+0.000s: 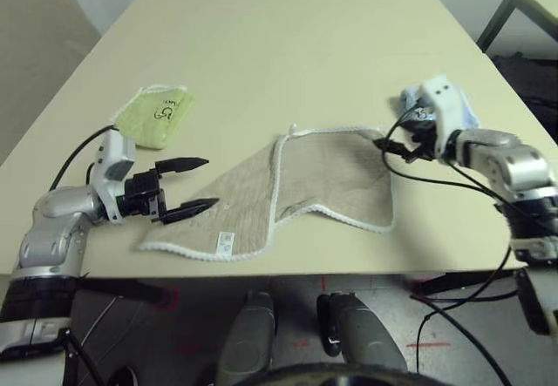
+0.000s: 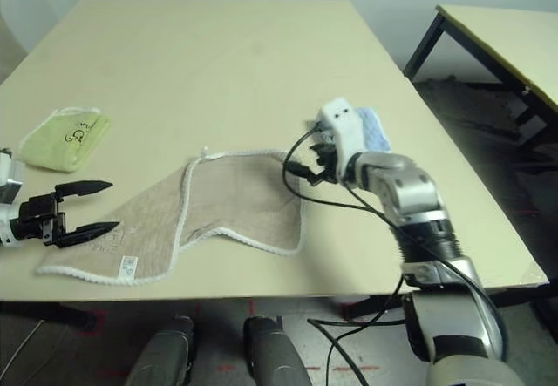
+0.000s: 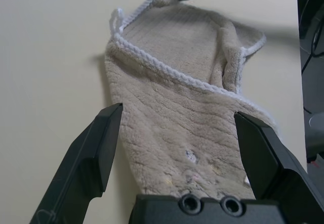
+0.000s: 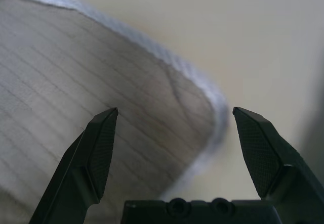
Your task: Fold the towel and set it aside.
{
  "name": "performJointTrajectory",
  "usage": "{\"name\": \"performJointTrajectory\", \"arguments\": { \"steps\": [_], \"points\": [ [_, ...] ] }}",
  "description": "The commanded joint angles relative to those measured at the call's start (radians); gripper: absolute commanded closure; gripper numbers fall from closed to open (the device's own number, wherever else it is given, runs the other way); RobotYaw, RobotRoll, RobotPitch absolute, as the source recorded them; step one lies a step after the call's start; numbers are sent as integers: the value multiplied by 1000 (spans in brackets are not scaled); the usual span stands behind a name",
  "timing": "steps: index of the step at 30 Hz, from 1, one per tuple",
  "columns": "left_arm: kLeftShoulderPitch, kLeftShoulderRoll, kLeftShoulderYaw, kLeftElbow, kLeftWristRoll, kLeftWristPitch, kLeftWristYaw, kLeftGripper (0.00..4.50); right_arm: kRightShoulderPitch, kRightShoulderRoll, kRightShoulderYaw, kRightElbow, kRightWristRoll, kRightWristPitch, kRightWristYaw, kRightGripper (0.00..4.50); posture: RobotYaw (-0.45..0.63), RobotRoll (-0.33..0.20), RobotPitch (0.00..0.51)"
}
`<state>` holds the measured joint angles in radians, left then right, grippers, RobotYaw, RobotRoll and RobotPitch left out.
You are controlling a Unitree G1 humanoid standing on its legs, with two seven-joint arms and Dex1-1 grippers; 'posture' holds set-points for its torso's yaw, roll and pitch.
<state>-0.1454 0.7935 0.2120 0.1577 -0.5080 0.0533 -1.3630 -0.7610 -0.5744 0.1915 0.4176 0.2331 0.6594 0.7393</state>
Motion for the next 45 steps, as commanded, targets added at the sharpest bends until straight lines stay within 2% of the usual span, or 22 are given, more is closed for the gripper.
{"name": "performJointTrajectory", "arguments": {
  "steps": [1, 11, 14, 18, 24, 30, 33, 36, 40, 42, 45],
  "points": [
    [17, -2, -18, -19, 24, -15, 4, 0, -55, 19, 26, 106, -68, -45, 12, 42, 80, 0, 130],
    [-3, -19, -45, -27, 42, -39, 12, 0, -128, 54, 20, 259, -177, -25, -3, 42, 78, 0, 132],
    [-15, -21, -48, -21, 47, -50, 13, 0, -121, 50, 12, 242, -176, 13, 15, 832, 75, 0, 132],
    [-26, -23, -53, -9, 54, -59, 9, 0, -114, 58, -13, 228, -164, 7, 15, 2404, 75, 0, 132],
    [-24, -24, -65, 5, 68, -76, 7, 0, -122, 58, -41, 188, -153, -13, 34, 4478, 72, 0, 131],
    [-20, -18, -63, 31, 83, -94, 9, 0, -136, -21, -15, -60, -84, 66, 235, 4478, 72, 0, 125],
    [-24, -16, -63, 42, 86, -101, 8, 0, -207, -62, -32, -128, -68, 132, 262, 4478, 72, 0, 125],
    [-32, -18, -65, 57, 93, -112, 6, 0, -367, -111, -70, -95, -71, 140, 262, 4478, 66, 0, 120],
    [-44, -20, -69, 77, 99, -126, 1, 0, -634, -145, -135, -11, -16, 226, 281, 4478, 56, 0, 115],
    [-53, -22, -73, 91, 104, -136, -1, 0, -733, -169, -138, -4, 33, 326, 343, 4478, 52, 0, 111],
    [-64, -27, -79, 105, 107, -148, -2, 0, -832, -204, -154, -66, 204, 619, 465, 4478, 49, 0, 112]
  ]
}}
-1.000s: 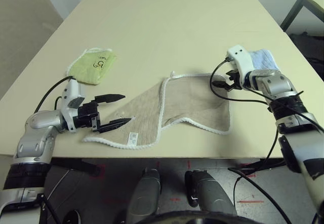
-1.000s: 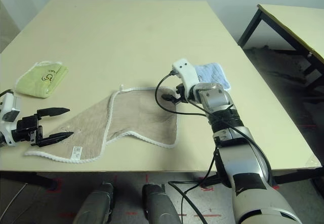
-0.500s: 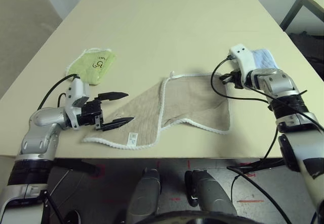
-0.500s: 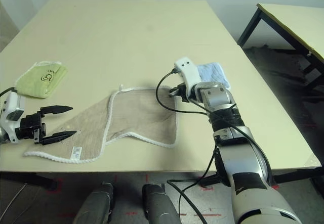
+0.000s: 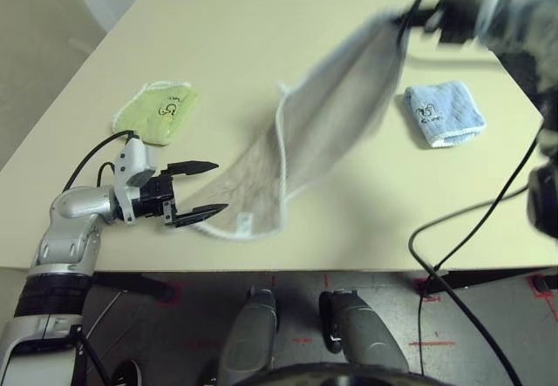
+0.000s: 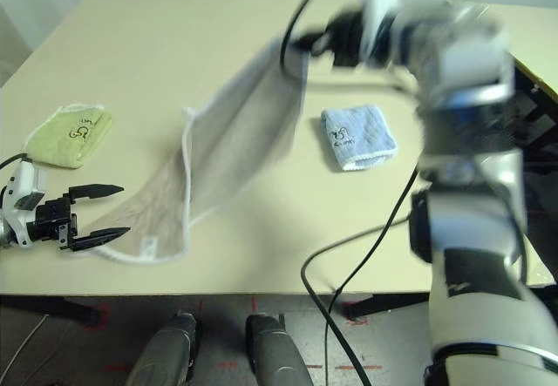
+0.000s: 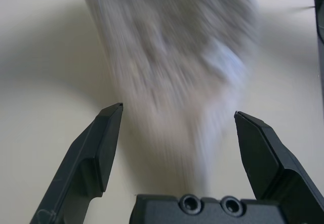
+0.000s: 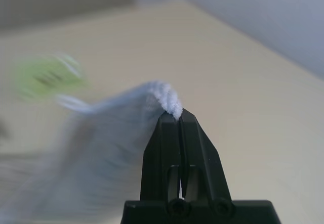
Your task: Fold the towel and set it aside.
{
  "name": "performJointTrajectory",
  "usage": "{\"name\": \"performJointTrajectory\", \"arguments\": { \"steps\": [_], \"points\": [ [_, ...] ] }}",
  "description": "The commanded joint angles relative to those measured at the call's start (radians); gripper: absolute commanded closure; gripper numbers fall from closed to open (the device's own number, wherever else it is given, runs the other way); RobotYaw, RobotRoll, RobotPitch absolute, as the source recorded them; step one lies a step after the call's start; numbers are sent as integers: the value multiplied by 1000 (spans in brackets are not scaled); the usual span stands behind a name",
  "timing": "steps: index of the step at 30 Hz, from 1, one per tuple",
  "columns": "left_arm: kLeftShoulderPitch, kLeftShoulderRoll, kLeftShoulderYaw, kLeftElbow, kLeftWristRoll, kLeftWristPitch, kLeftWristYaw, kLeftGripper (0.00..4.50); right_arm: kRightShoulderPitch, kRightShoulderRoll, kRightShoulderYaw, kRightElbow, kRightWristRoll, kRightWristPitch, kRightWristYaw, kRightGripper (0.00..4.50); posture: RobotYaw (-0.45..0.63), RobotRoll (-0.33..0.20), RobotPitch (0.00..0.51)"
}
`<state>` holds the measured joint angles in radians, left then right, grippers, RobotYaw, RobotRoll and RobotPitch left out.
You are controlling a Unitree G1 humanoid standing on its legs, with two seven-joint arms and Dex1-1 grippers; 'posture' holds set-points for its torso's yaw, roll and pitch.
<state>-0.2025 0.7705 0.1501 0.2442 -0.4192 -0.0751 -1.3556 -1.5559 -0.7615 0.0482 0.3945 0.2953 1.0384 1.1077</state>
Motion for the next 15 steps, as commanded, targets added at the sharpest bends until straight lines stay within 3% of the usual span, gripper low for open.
{"name": "performJointTrajectory", "arguments": {
  "steps": [1, 4, 7, 11, 15],
  "points": [
    [-9, -5, -19, 22, 19, -22, -8, 0, -58, -25, -17, -67, 199, 339, 123, 4478, 49, 0, 112],
    [-13, -8, -24, 29, 21, -31, -7, 0, -92, -46, -33, -122, 353, 540, 165, 4478, 52, 0, 113],
    [-14, -9, -27, 32, 22, -36, -5, 0, -126, -39, -61, -71, 479, 576, 136, 4478, 52, 0, 113],
    [-11, -10, -25, 33, 26, -39, -2, 0, -183, 109, -281, 75, 399, 469, -130, 4478, 67, 0, 115],
    [-6, -9, -24, 26, 25, -37, -1, 0, -244, 177, -432, 180, 371, 393, -342, 4478, 67, 0, 120]
  ]
}}
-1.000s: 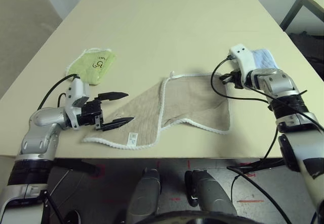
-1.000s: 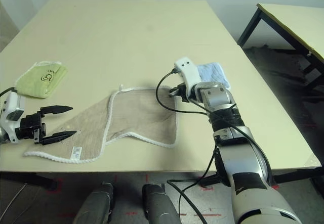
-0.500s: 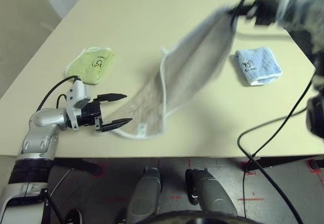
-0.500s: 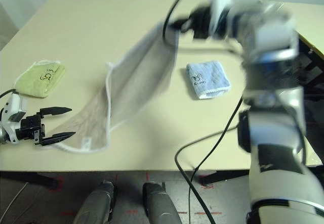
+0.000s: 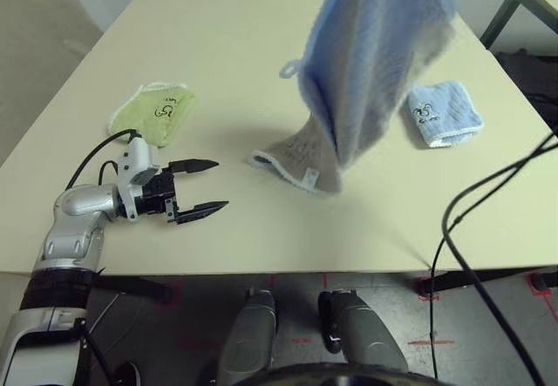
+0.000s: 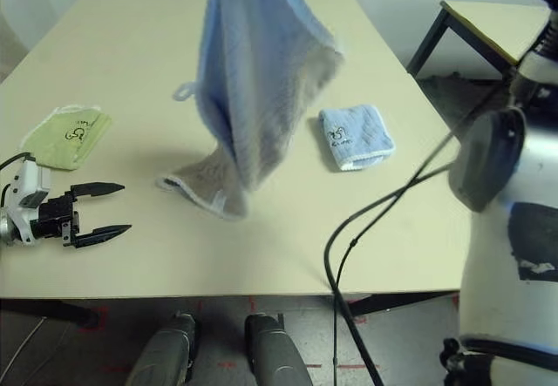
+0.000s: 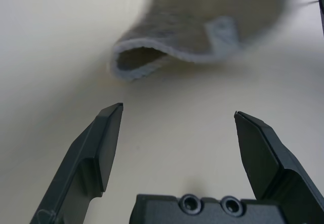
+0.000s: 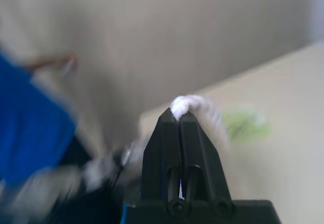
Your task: Fold the towel and set it aside.
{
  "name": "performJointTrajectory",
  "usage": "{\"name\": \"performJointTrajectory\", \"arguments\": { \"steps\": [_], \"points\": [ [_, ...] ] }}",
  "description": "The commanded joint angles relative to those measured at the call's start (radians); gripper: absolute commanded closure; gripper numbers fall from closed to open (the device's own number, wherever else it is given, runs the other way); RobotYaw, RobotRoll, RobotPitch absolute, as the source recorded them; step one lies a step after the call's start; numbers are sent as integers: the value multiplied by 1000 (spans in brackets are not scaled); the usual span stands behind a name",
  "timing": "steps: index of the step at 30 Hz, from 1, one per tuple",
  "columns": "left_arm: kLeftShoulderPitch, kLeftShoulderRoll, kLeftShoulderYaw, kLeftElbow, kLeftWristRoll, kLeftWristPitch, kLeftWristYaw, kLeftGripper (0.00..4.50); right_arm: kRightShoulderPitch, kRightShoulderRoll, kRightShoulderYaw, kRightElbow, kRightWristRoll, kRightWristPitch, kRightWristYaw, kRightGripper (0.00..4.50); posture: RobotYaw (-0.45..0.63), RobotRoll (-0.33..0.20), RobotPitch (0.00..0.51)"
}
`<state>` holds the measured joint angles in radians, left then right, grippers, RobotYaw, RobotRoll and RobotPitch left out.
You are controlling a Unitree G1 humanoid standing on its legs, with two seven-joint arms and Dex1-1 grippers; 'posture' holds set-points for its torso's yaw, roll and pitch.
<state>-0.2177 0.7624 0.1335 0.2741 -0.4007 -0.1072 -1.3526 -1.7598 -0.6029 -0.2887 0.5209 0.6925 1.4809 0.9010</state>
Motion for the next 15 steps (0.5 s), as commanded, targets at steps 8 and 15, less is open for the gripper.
{"name": "performJointTrajectory", "arguments": {
  "steps": [8, 15],
  "points": [
    [27, 24, -8, -54, -3, 31, -12, 0, 41, 14, -75, -49, -11, 0, -238, 4478, 55, 0, 128],
    [-15, 92, -8, -116, -35, 269, 15, 0, 114, 44, -86, -177, 60, 97, -235, 4478, 58, 0, 128]
  ]
}}
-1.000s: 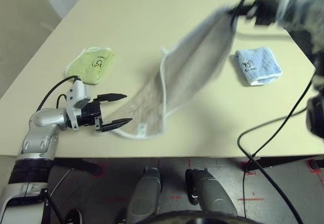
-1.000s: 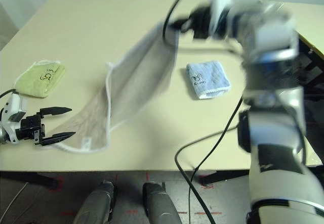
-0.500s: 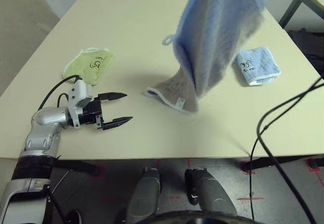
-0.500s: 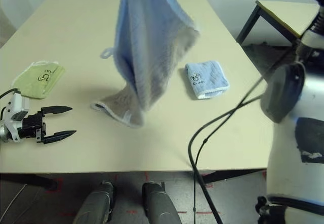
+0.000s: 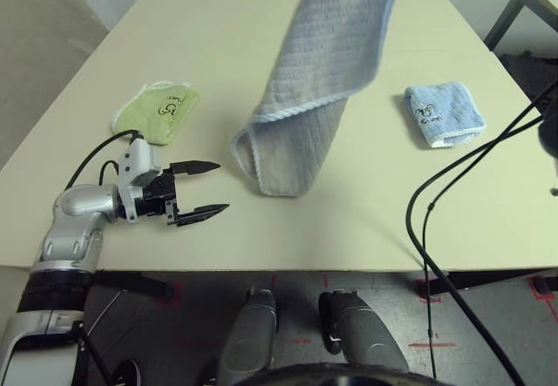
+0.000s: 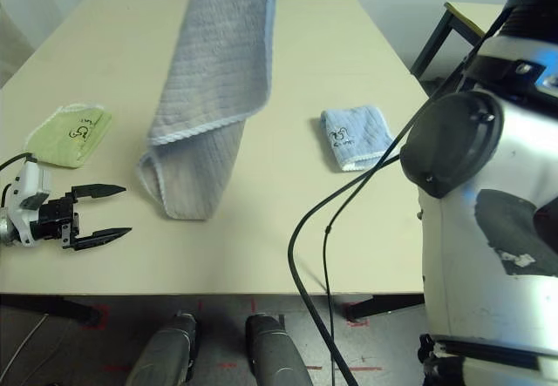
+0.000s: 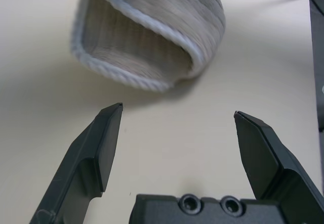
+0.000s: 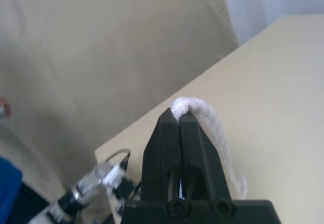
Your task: Fold the towel and set it aside.
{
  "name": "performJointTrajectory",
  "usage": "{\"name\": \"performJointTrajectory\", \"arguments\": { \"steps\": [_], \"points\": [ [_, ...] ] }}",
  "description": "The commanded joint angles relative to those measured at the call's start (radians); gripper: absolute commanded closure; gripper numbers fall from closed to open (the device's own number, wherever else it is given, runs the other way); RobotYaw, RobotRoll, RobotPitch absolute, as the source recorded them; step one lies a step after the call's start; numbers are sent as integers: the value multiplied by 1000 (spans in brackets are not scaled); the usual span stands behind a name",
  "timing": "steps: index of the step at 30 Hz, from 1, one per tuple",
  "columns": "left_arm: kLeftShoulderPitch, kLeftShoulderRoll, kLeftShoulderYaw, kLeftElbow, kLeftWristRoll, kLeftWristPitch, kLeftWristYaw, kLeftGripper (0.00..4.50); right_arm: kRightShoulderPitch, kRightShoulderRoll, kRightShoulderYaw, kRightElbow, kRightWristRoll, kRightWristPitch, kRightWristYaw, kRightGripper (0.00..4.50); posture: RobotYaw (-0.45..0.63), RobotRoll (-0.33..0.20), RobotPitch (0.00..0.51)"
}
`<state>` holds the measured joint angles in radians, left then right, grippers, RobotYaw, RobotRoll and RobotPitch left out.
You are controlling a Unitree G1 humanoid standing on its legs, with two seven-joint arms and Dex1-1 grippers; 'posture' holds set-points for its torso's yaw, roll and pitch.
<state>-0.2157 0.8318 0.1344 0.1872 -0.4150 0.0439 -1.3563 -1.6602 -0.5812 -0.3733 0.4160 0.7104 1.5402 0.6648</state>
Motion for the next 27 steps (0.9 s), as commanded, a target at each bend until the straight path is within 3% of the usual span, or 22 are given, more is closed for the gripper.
{"name": "performJointTrajectory", "arguments": {
  "steps": [1, 7, 13, 15, 22, 27],
  "points": [
    [-27, 32, -14, -37, -27, 166, 26, 0, 23, 39, -6, -93, 49, 48, -8, 4478, 60, 0, 128],
    [-136, 23, -27, -2, -74, 482, 103, 0, 84, 43, 13, -177, 126, 74, -6, 4478, 54, 0, 127],
    [-298, -40, -82, 192, -44, 624, 141, 0, 107, -22, 42, -180, 242, 74, 12, 4478, 41, 0, 127],
    [-399, -95, -93, 310, -54, 690, 136, 0, 114, -58, 58, -173, 293, 74, 25, 4478, 31, 0, 130],
    [-705, -271, -139, 730, 16, 735, 107, 0, 124, -129, 98, -160, 374, 74, 34, 4478, -1, 0, 135],
    [-822, -351, -157, 934, 93, 716, 113, 0, 130, -163, 105, -169, 416, 74, 29, 4478, -25, 0, 134]
  ]
}}
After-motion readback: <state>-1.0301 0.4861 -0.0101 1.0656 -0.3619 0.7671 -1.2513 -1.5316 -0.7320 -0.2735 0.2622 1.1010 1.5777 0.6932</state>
